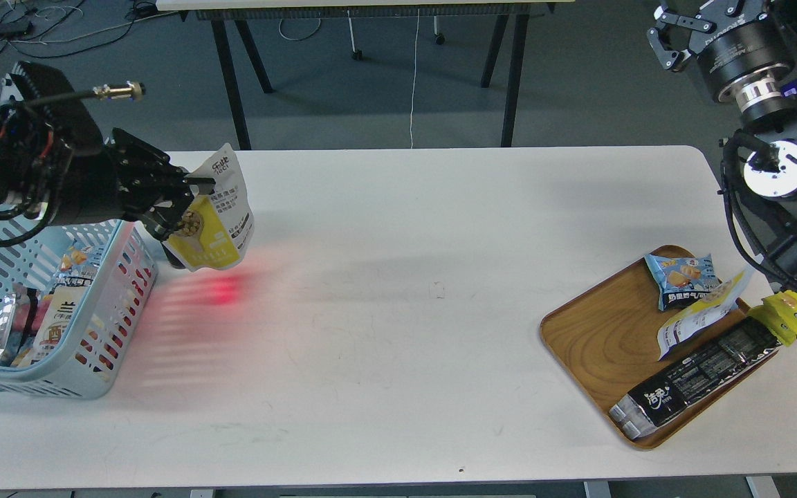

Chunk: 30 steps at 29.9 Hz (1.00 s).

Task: Scan snack and place in basket
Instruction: 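Move the bag over the basket and release it inside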

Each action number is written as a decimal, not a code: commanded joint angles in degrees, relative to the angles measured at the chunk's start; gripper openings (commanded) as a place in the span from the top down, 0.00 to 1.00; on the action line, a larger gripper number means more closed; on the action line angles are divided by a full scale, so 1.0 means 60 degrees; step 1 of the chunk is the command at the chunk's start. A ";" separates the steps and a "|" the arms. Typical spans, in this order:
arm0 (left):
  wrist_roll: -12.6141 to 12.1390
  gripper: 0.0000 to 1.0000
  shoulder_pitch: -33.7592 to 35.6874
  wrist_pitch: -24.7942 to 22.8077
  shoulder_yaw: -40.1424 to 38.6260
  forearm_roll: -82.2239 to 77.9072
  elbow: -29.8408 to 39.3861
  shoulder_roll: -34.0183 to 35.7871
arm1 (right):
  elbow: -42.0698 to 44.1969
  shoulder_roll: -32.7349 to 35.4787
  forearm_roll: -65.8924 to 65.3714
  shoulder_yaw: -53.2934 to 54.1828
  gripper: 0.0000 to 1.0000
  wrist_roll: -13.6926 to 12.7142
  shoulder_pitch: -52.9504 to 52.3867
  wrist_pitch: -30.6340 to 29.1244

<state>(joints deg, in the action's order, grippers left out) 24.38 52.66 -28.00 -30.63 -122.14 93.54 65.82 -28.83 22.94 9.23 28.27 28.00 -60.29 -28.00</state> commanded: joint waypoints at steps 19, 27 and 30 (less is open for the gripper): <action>0.0603 1.00 -0.0046 0.0000 0.0196 0.3232 -0.1936 0.3474 | -0.0014 -0.0014 0.0000 -0.0009 0.03 0.0000 0.0058 0.0000; 0.0603 0.95 -0.0061 0.0916 0.1721 0.3232 -0.2362 0.3430 | 0.0001 0.0000 0.0000 -0.0009 0.03 0.0000 0.0043 0.0000; 0.0603 0.78 -0.0061 0.0946 0.1780 0.3232 -0.2348 0.3328 | 0.0001 0.0000 0.0000 -0.0009 0.03 0.0000 0.0043 0.0000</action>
<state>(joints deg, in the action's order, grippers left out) 28.01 52.30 -22.66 -20.44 -102.74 79.36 86.30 -28.80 22.93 9.23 28.21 28.00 -59.97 -28.00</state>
